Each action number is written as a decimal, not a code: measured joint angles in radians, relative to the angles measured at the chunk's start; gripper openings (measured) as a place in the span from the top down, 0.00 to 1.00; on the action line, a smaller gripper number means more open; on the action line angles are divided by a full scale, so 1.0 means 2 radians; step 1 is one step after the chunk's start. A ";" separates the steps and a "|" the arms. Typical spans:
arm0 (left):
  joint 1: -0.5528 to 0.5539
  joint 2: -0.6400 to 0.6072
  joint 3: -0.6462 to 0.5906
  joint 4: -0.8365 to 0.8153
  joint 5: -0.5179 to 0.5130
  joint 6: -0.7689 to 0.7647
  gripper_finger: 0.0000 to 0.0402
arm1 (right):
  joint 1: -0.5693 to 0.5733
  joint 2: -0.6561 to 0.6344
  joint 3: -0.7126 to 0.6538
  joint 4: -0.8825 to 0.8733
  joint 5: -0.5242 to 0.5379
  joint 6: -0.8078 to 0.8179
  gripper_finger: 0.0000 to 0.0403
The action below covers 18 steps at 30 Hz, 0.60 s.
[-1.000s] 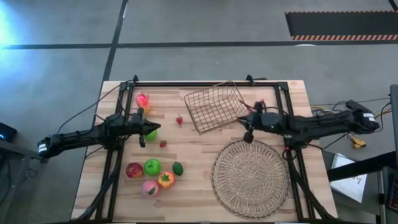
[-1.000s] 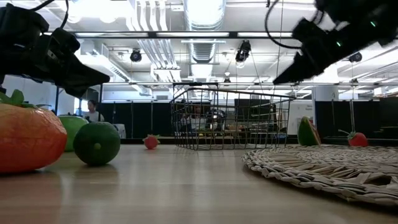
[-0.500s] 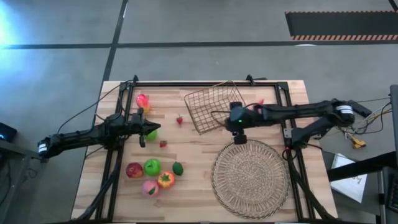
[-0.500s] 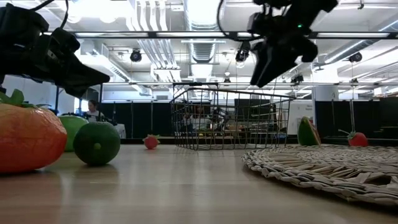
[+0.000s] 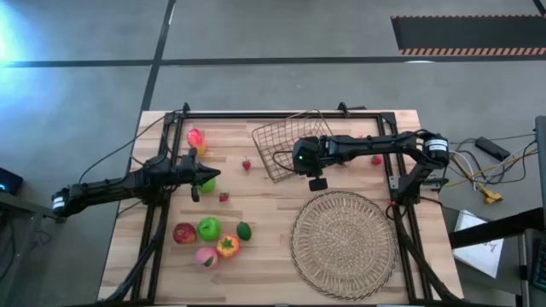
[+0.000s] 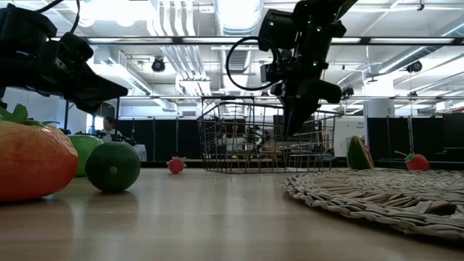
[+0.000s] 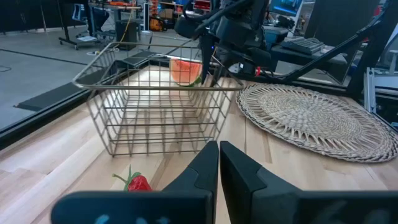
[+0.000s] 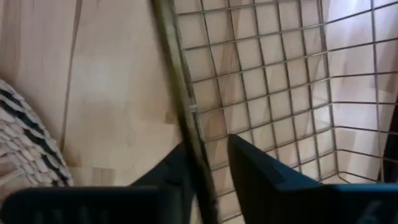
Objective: Build produce basket
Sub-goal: Move the wire basket from the top center of the table to the bottom right of the table
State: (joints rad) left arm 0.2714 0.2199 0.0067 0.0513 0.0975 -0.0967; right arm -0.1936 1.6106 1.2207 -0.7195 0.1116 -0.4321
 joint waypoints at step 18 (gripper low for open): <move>0.000 0.000 0.000 0.000 0.000 0.000 1.00 | 0.089 -0.106 0.037 -0.059 -0.003 0.118 0.97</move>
State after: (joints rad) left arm 0.2714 0.2203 0.0067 0.0511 0.0975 -0.0969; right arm -0.0156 1.3984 1.2942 -0.8371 0.1047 -0.1954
